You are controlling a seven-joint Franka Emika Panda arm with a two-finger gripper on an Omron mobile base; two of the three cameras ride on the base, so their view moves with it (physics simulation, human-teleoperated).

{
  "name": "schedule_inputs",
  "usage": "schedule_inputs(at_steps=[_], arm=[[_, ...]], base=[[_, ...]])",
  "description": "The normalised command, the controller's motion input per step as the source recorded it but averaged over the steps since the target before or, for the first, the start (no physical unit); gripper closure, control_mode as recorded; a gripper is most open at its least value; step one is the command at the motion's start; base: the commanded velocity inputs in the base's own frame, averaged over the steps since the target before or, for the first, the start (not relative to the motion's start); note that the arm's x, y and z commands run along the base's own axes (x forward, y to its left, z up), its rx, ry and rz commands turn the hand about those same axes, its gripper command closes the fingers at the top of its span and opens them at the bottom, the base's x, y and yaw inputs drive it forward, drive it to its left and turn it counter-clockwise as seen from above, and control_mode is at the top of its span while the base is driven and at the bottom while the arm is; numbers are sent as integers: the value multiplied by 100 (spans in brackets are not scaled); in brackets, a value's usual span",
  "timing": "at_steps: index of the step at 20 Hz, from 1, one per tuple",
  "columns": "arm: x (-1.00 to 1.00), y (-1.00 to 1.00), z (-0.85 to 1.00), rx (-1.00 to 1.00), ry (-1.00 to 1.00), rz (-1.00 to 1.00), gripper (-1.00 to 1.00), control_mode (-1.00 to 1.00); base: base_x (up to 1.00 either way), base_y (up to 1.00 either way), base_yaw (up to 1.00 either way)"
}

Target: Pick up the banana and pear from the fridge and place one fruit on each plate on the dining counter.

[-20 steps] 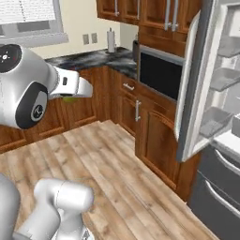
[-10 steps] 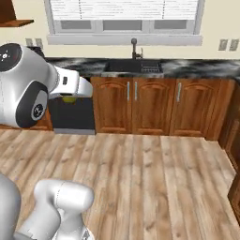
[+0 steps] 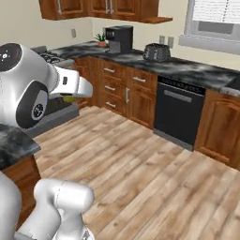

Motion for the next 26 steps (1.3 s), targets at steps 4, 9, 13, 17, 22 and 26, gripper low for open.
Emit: schedule_inputs(at_steps=[4,9,13,17,22,26], arm=[[0,0,0,0,0,0,100,100],[0,0,0,0,0,0,100,100],[0,0,0,0,0,0,100,100],[0,0,0,0,0,0,100,100],[0,0,0,0,0,0,100,100],[0,0,0,0,0,0,100,100]], base=[[0,0,100],[0,0,100],[-9,58,83],[-4,100,40],[-4,100,0],[-8,100,0]])
